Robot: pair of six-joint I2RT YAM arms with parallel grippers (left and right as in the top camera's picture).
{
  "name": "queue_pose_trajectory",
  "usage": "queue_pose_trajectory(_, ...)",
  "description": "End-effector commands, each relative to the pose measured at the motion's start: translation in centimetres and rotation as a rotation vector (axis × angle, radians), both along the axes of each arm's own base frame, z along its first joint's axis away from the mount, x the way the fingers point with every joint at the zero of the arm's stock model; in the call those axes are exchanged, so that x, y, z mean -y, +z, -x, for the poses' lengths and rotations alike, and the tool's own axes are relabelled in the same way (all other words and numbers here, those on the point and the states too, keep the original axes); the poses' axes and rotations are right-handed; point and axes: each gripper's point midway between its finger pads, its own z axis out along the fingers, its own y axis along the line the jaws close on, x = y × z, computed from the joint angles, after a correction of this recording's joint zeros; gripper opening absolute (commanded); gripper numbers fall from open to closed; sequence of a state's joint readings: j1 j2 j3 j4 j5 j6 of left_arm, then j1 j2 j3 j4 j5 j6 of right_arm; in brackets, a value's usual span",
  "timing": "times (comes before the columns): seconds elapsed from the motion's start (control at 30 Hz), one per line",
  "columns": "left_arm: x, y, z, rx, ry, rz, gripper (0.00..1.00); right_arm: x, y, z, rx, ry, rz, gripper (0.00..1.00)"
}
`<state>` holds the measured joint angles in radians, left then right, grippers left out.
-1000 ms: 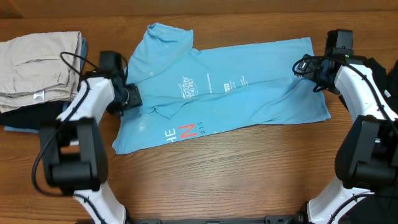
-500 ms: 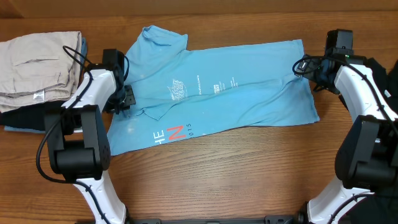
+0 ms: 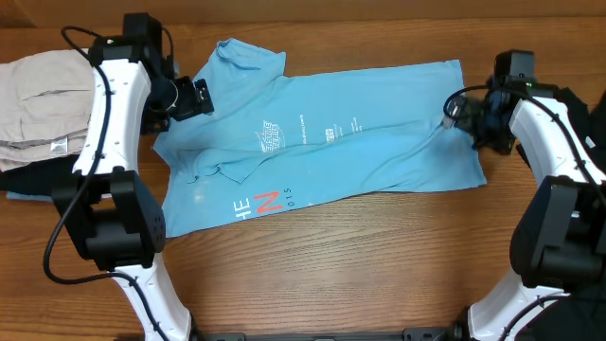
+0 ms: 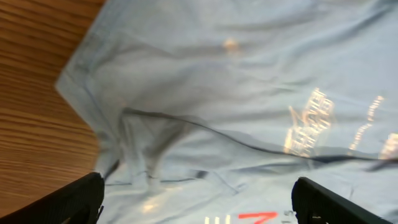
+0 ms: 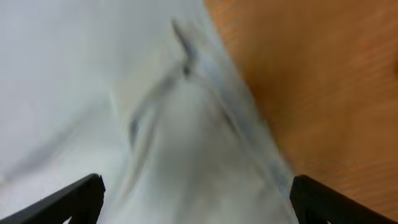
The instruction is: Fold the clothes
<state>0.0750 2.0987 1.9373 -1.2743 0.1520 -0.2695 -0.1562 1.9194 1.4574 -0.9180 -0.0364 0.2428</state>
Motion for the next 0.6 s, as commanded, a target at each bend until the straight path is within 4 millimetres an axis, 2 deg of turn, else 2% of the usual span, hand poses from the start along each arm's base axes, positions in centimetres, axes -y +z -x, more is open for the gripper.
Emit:
queue_pose_trajectory(0.0,1.0,1.0,-0.5,0.029,-0.017,0.068,1.00,-0.1,1.6,1.5,-0.028,0.108,0.017,0.84)
queue_pose_trajectory(0.03,0.8,0.9,-0.4,0.026,-0.019,0.058,1.00,0.0,1.4,2.0,-0.053,0.099,0.024,0.75)
queue_pose_trajectory(0.1,0.2,0.6,-0.4,0.021,-0.013,0.020,1.00,-0.1,0.3,3.1,-0.091,0.098,0.021,0.22)
queue_pose_trajectory(0.13,0.2,0.6,-0.4,0.021,-0.015,0.021,1.00,0.8,-0.8,3.7,-0.108,0.043,0.065,0.09)
queue_pose_trajectory(0.17,0.3,0.6,-0.4,0.020,-0.016,0.021,1.00,1.5,-1.7,3.8,-0.106,0.012,0.102,0.04)
queue_pose_trajectory(0.27,0.1,0.6,-0.6,0.030,-0.014,0.010,1.00,1.0,-3.9,3.2,-0.045,0.013,0.079,0.04)
queue_pose_trajectory(0.33,-0.3,0.5,-0.6,0.028,-0.011,-0.012,1.00,0.9,-5.1,3.6,-0.037,0.010,0.081,0.04)
queue_pose_trajectory(0.4,-0.4,0.5,-0.6,0.027,-0.010,-0.014,1.00,1.6,-5.9,5.0,-0.081,-0.006,0.101,0.04)
queue_pose_trajectory(0.47,-0.6,0.5,-0.6,0.024,-0.008,-0.026,1.00,3.6,-6.2,7.8,-0.187,-0.134,0.156,0.04)
queue_pose_trajectory(0.57,-0.8,0.4,-0.5,0.021,-0.006,-0.041,1.00,4.7,-6.4,9.5,-0.241,-0.180,0.156,0.04)
